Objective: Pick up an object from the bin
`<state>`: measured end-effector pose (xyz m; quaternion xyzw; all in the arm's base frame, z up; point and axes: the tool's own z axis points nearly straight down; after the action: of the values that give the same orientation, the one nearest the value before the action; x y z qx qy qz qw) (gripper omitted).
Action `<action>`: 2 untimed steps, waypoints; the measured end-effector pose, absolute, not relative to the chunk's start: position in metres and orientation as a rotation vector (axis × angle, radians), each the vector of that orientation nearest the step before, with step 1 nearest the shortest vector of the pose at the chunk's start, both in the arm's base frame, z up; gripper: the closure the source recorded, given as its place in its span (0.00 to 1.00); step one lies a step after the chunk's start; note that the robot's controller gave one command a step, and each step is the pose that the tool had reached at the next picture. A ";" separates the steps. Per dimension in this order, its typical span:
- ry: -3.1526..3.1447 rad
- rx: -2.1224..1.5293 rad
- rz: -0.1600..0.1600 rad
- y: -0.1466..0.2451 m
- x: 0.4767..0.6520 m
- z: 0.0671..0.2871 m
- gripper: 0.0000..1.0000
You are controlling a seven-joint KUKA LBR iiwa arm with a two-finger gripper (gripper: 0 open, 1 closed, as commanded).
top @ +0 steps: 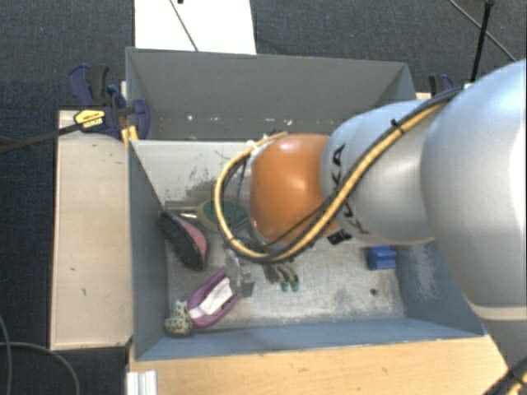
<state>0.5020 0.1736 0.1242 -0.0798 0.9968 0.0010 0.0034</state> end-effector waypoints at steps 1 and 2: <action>3.130 -0.231 0.007 0.233 0.477 0.125 1.00; 3.089 0.547 0.006 0.245 0.499 0.193 1.00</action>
Offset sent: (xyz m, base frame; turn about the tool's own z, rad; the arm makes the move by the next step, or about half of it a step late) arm -0.0235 0.0544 0.0008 0.0191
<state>0.4988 0.2448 0.1929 0.1742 0.9847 0.0019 0.0022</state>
